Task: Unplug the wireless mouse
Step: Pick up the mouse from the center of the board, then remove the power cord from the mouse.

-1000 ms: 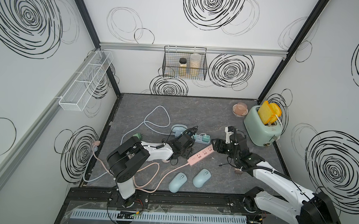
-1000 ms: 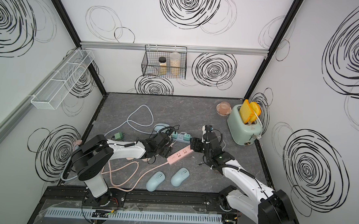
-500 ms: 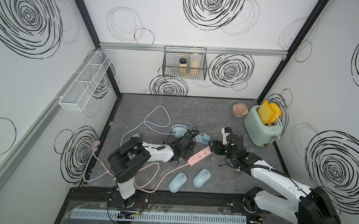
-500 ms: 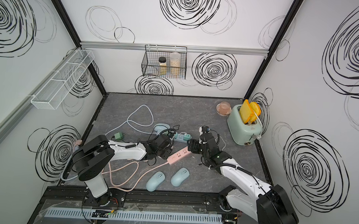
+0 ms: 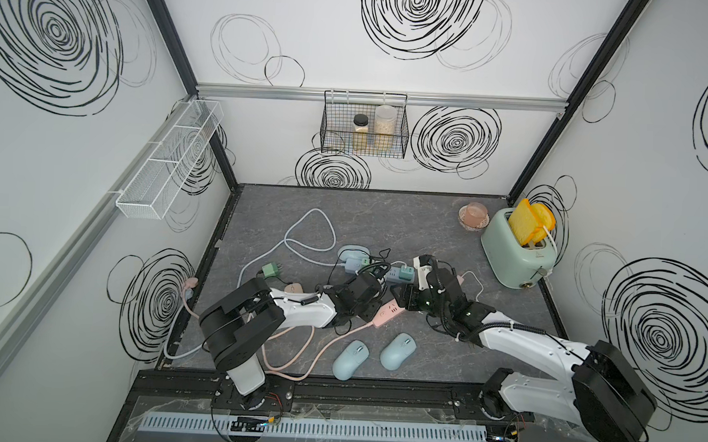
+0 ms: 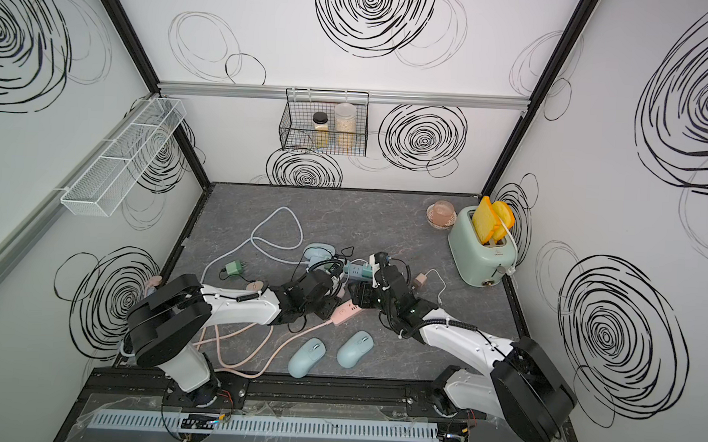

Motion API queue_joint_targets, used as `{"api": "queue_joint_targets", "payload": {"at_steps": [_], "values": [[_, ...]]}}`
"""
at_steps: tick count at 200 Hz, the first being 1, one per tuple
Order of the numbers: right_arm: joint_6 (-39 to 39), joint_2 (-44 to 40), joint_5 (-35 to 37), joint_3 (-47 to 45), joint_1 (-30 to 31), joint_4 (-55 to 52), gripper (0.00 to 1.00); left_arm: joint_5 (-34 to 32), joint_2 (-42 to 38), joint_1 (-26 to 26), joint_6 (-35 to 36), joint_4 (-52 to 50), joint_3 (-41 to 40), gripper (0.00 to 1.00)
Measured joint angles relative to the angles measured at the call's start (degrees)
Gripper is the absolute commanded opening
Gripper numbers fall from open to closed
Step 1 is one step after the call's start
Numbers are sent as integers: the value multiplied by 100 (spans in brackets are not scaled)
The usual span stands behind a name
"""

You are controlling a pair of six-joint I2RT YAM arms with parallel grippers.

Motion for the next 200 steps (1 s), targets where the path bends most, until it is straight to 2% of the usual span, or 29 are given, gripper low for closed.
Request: {"api": "queue_joint_targets", "payload": {"at_steps": [55,107,200], "values": [[492,472,-227,15,0,446,55,205,-538,-61,44,551,-531,0],[911,979,-461,50,-87,911,47,361,-737,-61,37,918,-789,0],[1626,1285,-640,70,-179,1606,36,697,-844,37,-225,1318,-955,0]]}}
